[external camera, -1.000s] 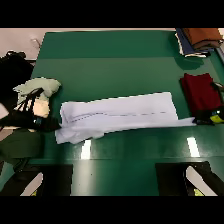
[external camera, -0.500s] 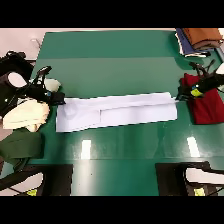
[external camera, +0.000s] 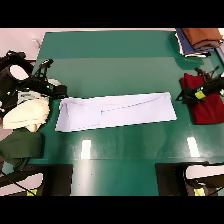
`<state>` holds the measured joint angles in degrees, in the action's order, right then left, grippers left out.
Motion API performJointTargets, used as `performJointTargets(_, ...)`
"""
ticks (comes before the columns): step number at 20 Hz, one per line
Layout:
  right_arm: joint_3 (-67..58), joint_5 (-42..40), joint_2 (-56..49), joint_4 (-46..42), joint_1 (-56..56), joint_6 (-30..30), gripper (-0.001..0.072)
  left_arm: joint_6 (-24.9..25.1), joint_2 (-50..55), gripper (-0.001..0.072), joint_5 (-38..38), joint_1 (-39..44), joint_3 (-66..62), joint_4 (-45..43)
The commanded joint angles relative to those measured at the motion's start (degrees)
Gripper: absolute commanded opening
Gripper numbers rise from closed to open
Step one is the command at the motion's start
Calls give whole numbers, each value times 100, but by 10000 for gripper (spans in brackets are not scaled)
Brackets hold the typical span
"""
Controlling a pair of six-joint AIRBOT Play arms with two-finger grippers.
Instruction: Fold the shirts.
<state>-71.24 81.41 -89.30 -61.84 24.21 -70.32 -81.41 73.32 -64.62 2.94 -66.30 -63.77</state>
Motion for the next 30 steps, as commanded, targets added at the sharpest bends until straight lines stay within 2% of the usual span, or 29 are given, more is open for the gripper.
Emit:
performJointTargets(1, 577, -37, -378, 892, 433, 507, 505, -562, 85, 24, 321, 507, -26, 138)
performJointTargets(2, 627, -33, -549, 1117, 396, 636, 489, -699, 149, 23, 564, 754, -31, 146)
performJointTargets(3, 640, -35, -695, 1292, 299, 732, 438, -721, 219, 23, 787, 999, -44, 155)
performJointTargets(5, 629, -125, -861, 1561, 2, 841, 431, -894, 455, 23, 1200, 1484, -92, 188)
performJointTargets(7, 616, -293, -841, 1738, -280, 1027, 223, -1034, 824, 23, 1539, 1878, -210, 321)
performJointTargets(10, 258, -70, -511, 1777, -391, 1113, 19, -1023, 1519, 23, 1565, 2256, -673, 531)
performJointTargets(13, -264, 223, 181, 2369, -407, 1060, 18, -1025, 2146, 23, 1617, 2531, -1198, 662)
performJointTargets(18, -1211, 262, 1082, 2538, -1139, 184, 19, -1027, 2844, 23, 1768, 2898, -1805, 765)
performJointTargets(25, -2017, -2, 1333, 2531, -2680, -299, 19, -1023, 3233, 23, 1895, 3088, -2284, 1038)
performJointTargets(28, -2138, -385, 1329, 2531, -3259, -387, 19, -1032, 3195, 23, 1620, 2949, -2286, 999)
performJointTargets(30, -2138, -623, 1309, 2529, -3654, -391, 19, -1038, 2997, 23, 1296, 2570, -2286, 896)
